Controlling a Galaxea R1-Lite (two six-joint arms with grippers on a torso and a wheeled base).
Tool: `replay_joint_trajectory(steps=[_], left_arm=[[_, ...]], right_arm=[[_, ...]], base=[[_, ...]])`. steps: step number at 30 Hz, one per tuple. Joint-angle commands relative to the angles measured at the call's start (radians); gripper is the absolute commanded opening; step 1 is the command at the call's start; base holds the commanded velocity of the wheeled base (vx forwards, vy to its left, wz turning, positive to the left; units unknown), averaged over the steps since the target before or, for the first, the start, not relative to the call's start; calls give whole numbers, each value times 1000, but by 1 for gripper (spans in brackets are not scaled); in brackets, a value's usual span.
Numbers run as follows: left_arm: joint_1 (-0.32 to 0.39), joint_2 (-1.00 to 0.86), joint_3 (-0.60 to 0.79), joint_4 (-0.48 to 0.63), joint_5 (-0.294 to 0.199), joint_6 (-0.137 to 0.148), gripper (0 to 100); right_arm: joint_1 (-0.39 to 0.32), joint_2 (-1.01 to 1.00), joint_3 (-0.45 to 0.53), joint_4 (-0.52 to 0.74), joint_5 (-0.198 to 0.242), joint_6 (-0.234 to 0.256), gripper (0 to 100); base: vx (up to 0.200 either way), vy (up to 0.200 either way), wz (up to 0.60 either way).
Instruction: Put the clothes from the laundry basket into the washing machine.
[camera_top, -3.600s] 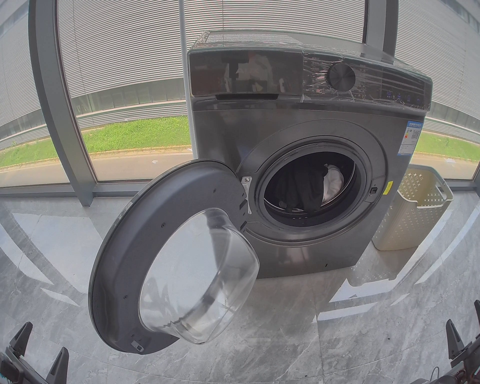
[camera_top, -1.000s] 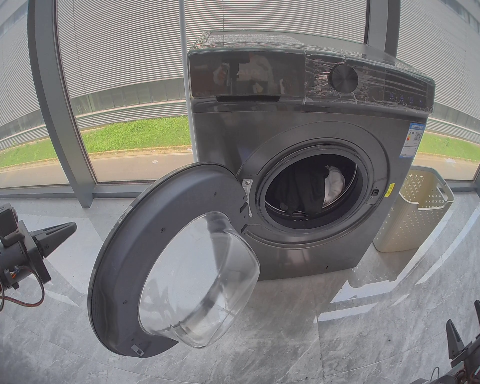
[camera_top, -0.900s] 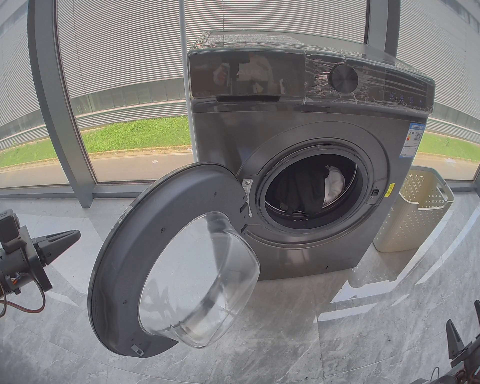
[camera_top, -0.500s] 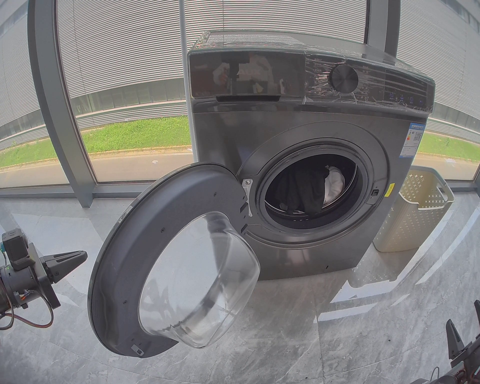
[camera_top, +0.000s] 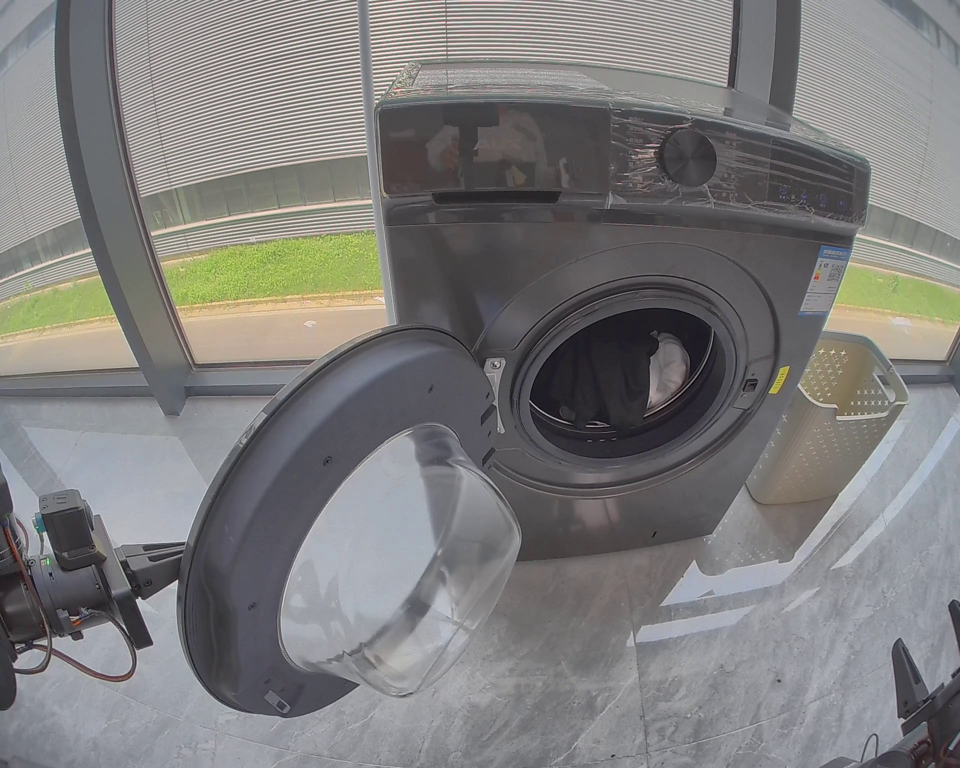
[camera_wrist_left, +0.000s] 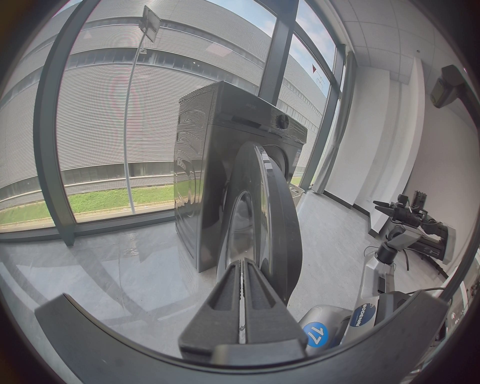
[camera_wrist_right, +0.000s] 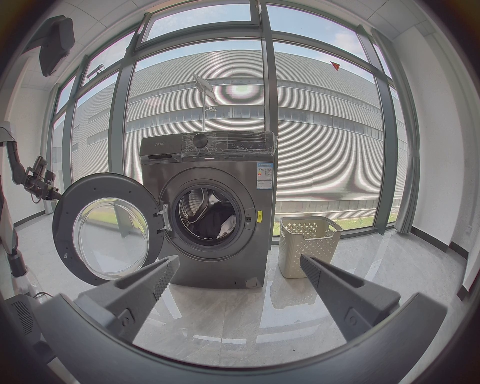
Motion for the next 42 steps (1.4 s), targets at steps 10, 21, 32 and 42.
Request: replay_joint_trajectory(steps=[10, 21, 32, 42], left_arm=[[-162, 3, -23, -1, 34, -1, 0], [-420, 109, -112, -1, 212, -4, 0], [-520, 210, -161, -1, 237, -2, 0], [-618, 308, -250, -1, 257, -7, 0]], right_arm=[[0, -12, 18, 0, 0, -1, 100], [0, -12, 18, 0, 0, -1, 100], [0, -12, 18, 0, 0, -1, 100], [0, -12, 18, 0, 0, -1, 100]], base=[[0, 0, 0], [0, 0, 0], [0, 0, 0], [0, 0, 0]])
